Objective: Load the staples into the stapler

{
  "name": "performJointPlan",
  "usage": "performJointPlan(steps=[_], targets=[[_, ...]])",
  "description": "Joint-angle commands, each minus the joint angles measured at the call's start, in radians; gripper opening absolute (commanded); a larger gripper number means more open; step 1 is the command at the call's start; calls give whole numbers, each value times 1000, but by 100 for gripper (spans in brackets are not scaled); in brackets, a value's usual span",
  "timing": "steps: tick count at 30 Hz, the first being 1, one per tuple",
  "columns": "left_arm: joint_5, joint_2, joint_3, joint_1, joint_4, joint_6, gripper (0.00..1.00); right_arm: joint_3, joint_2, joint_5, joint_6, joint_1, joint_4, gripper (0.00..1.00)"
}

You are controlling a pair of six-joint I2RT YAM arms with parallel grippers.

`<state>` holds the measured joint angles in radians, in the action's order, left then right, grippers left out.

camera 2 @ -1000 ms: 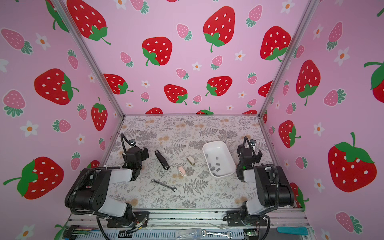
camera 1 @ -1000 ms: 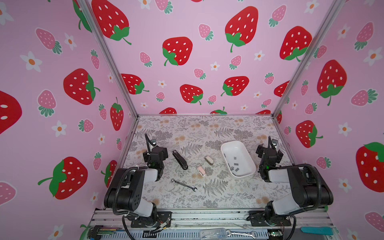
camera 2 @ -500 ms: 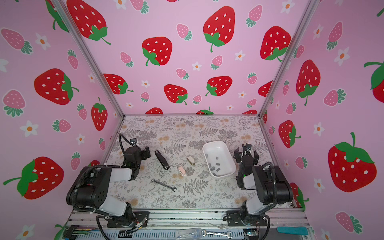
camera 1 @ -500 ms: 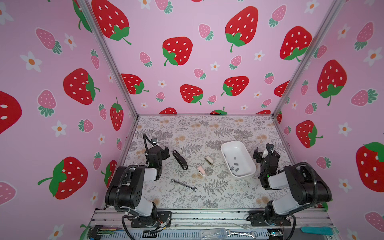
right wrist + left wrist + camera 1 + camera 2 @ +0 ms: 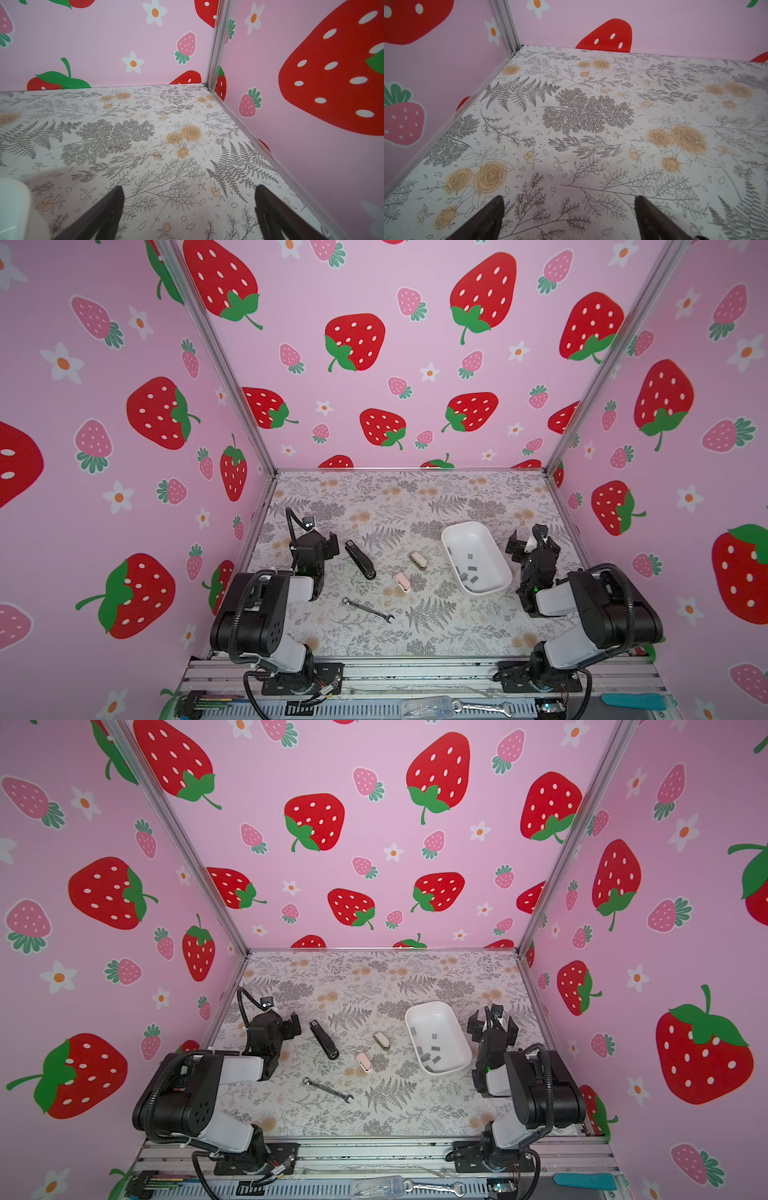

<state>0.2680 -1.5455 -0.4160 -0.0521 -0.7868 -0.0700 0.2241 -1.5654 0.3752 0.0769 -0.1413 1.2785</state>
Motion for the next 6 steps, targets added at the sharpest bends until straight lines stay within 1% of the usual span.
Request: performJointPlan(steps=[1,6], targets=[[-9,2,-10,5,-26,17,99,16,-4,6,-15,-8,27,99],[-9,0,-11,5,-28,16,99,22,-9,14,-20,-15,20,99]])
